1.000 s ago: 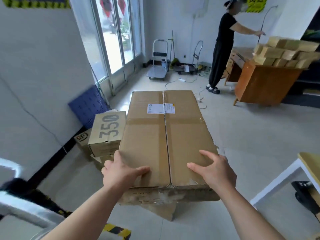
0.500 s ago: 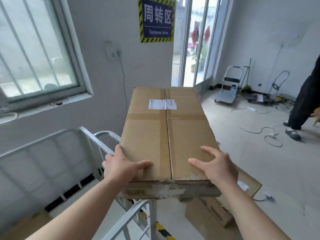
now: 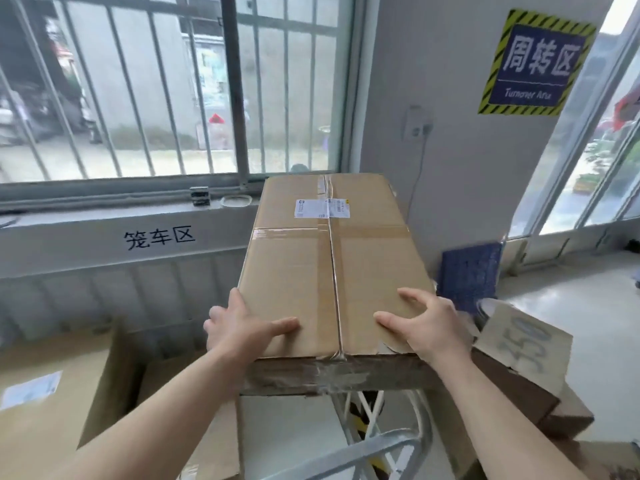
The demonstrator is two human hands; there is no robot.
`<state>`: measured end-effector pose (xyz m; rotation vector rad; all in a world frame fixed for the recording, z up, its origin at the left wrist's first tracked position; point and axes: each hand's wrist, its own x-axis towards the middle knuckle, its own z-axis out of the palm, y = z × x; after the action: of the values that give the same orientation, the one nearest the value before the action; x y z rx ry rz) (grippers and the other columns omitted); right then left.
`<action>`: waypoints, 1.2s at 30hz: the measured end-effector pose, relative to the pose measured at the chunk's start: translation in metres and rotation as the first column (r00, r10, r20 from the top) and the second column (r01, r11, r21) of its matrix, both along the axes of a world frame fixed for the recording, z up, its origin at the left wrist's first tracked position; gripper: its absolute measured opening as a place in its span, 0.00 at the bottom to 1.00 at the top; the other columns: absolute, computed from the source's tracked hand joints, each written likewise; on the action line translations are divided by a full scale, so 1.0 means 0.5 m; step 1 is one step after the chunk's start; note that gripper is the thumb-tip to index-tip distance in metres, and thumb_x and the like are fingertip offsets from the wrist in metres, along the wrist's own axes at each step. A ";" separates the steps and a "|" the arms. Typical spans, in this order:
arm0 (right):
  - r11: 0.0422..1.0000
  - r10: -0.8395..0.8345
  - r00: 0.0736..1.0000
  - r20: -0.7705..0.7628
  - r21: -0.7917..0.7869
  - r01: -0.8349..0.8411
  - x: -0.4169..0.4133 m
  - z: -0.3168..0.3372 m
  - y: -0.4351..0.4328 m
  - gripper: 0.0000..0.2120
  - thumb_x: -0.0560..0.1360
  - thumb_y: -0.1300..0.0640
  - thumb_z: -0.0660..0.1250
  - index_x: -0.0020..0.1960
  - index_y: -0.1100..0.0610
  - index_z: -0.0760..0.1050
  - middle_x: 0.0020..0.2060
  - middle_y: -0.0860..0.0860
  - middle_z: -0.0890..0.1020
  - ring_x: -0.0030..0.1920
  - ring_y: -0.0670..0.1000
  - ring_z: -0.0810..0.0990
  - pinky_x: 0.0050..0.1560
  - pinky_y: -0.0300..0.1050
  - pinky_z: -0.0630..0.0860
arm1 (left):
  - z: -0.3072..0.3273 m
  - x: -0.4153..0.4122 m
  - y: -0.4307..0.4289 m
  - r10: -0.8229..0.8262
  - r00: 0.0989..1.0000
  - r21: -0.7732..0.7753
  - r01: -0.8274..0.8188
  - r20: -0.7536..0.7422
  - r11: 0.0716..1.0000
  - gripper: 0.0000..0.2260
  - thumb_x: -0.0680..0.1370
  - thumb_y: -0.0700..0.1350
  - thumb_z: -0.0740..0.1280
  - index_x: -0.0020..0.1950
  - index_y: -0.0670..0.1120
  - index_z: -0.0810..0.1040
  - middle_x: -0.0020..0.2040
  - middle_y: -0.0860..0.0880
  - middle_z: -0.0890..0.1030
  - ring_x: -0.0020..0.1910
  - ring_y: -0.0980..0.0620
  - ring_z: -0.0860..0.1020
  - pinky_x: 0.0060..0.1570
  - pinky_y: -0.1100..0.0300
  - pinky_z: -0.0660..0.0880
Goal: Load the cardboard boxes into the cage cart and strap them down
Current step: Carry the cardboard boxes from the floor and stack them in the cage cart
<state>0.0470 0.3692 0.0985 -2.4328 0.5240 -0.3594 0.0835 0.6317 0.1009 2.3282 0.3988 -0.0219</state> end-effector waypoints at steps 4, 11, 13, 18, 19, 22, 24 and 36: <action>0.986 0.166 0.986 -0.026 0.010 -0.165 0.051 -0.020 0.105 0.33 0.59 0.29 0.72 0.61 0.37 0.75 0.59 0.46 0.77 0.56 0.49 0.78 0.54 0.45 0.74 | -0.030 -0.021 0.111 0.147 0.989 0.000 -0.147 -0.034 0.989 0.45 0.59 0.66 0.77 0.68 0.49 0.62 0.64 0.41 0.68 0.65 0.40 0.66 0.62 0.48 0.67; 0.921 0.390 0.914 -0.111 0.049 -0.387 0.110 -0.059 0.342 0.40 0.51 0.23 0.68 0.60 0.37 0.75 0.57 0.44 0.79 0.51 0.48 0.80 0.52 0.48 0.78 | -0.085 -0.080 0.338 0.357 0.930 -0.045 -0.362 -0.087 0.931 0.48 0.58 0.66 0.77 0.71 0.49 0.61 0.67 0.41 0.67 0.67 0.39 0.64 0.65 0.46 0.66; 0.906 0.423 0.893 -0.151 0.057 -0.420 0.117 -0.064 0.418 0.36 0.55 0.26 0.71 0.61 0.36 0.75 0.59 0.45 0.78 0.53 0.48 0.80 0.56 0.48 0.76 | -0.098 -0.096 0.406 0.404 0.910 -0.063 -0.411 -0.093 0.910 0.45 0.58 0.65 0.78 0.68 0.50 0.64 0.66 0.41 0.67 0.67 0.39 0.64 0.64 0.47 0.66; 0.876 0.481 0.853 -0.203 0.101 -0.471 0.136 -0.091 0.619 0.33 0.58 0.31 0.74 0.62 0.37 0.75 0.61 0.47 0.76 0.58 0.51 0.78 0.59 0.47 0.72 | -0.124 -0.125 0.585 0.483 0.866 -0.074 -0.495 -0.130 0.866 0.45 0.59 0.63 0.79 0.69 0.51 0.63 0.66 0.39 0.67 0.66 0.38 0.64 0.64 0.47 0.65; 0.871 0.491 0.845 -0.213 0.109 -0.479 0.139 -0.099 0.661 0.34 0.58 0.31 0.74 0.62 0.38 0.75 0.61 0.47 0.76 0.58 0.51 0.78 0.59 0.47 0.72 | -0.131 -0.128 0.627 0.495 0.857 -0.063 -0.507 -0.142 0.860 0.45 0.59 0.64 0.79 0.70 0.51 0.63 0.66 0.39 0.67 0.66 0.38 0.64 0.64 0.47 0.65; 0.859 0.511 0.827 -0.235 0.137 -0.493 0.140 -0.128 0.784 0.35 0.57 0.29 0.74 0.61 0.37 0.75 0.60 0.47 0.77 0.58 0.50 0.79 0.61 0.47 0.73 | -0.149 -0.136 0.750 0.512 0.843 -0.020 -0.522 -0.164 0.853 0.47 0.58 0.66 0.77 0.71 0.52 0.62 0.67 0.40 0.68 0.67 0.39 0.64 0.64 0.47 0.66; 0.861 0.509 0.822 -0.257 0.153 -0.485 0.139 -0.150 0.862 0.35 0.56 0.29 0.73 0.61 0.37 0.75 0.60 0.47 0.77 0.58 0.50 0.79 0.62 0.49 0.72 | -0.161 -0.139 0.825 0.515 0.836 0.006 -0.524 -0.189 0.852 0.46 0.58 0.67 0.77 0.70 0.51 0.63 0.67 0.40 0.67 0.67 0.39 0.64 0.64 0.47 0.66; 0.868 0.494 0.757 -0.428 0.195 -0.457 0.187 -0.271 1.100 0.32 0.60 0.31 0.73 0.62 0.35 0.73 0.61 0.49 0.74 0.59 0.52 0.77 0.59 0.46 0.69 | -0.282 -0.084 1.070 0.490 0.795 0.048 -0.509 -0.358 0.859 0.48 0.58 0.65 0.78 0.72 0.50 0.62 0.68 0.41 0.66 0.67 0.39 0.63 0.67 0.47 0.64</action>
<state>0.1404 0.9194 -0.0368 -2.4611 0.0823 0.4723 0.0415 1.1667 -0.0404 2.0936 1.1809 -0.2009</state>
